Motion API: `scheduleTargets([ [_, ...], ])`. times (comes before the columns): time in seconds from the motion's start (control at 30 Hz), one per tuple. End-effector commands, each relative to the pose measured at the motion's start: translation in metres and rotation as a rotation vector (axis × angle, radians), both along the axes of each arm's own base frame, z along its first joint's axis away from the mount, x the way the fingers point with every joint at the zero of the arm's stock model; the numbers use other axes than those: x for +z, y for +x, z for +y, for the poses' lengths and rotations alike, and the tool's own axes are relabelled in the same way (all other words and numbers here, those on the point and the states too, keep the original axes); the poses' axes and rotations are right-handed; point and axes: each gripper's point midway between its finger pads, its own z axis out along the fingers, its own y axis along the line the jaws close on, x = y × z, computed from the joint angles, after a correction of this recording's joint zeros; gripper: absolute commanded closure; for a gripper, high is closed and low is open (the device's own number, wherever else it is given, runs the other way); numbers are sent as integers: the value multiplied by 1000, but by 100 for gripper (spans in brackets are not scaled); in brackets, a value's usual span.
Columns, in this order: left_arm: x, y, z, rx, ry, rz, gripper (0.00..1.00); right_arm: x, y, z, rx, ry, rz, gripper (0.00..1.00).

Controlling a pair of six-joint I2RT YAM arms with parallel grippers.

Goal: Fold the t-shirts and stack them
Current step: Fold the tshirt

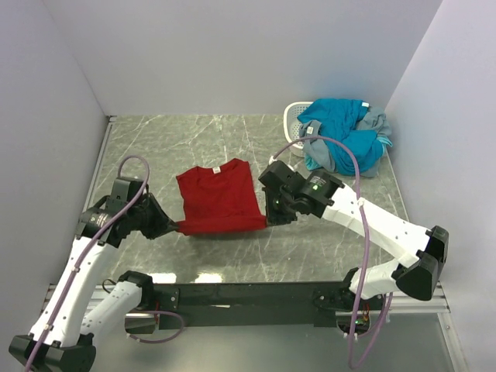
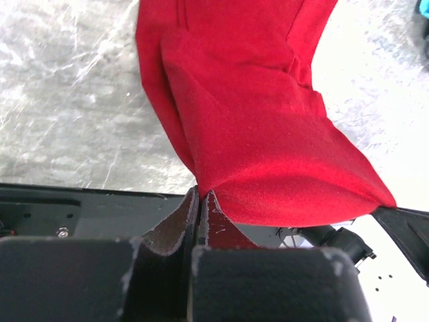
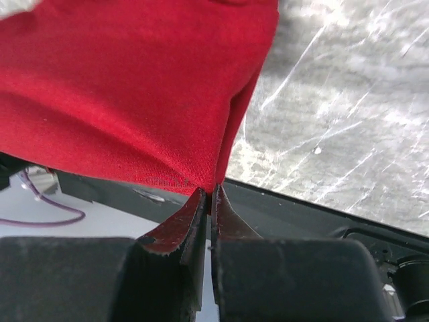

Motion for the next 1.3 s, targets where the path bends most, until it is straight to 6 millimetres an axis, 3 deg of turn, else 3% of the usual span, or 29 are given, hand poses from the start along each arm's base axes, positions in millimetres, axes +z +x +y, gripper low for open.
scheduleTargets([
  [0.0,7,14,3,13,29,-29,99,13,14,-16,-55,-75,-58,100],
  [0.3,9,67,-9,22,18,-89,99,21,79,-4,-82,-93,-131,100],
  [0.73,-3,124,7,74,81,-109,99,27,175,15,-69,-117,-196,100],
  [0.77,-4,128,7,76,81,-109,99,18,181,18,-66,-131,-184,100],
  [0.83,-8,142,10,81,86,-111,100,21,194,19,-69,-123,-197,100],
  [1.0,-19,170,18,90,100,-85,99,5,221,28,-54,-129,-181,100],
  [1.13,-30,184,27,111,117,-62,99,-3,242,37,-40,-119,-185,100],
  [1.27,-45,198,34,116,117,-39,100,-24,255,44,-34,-119,-160,100],
])
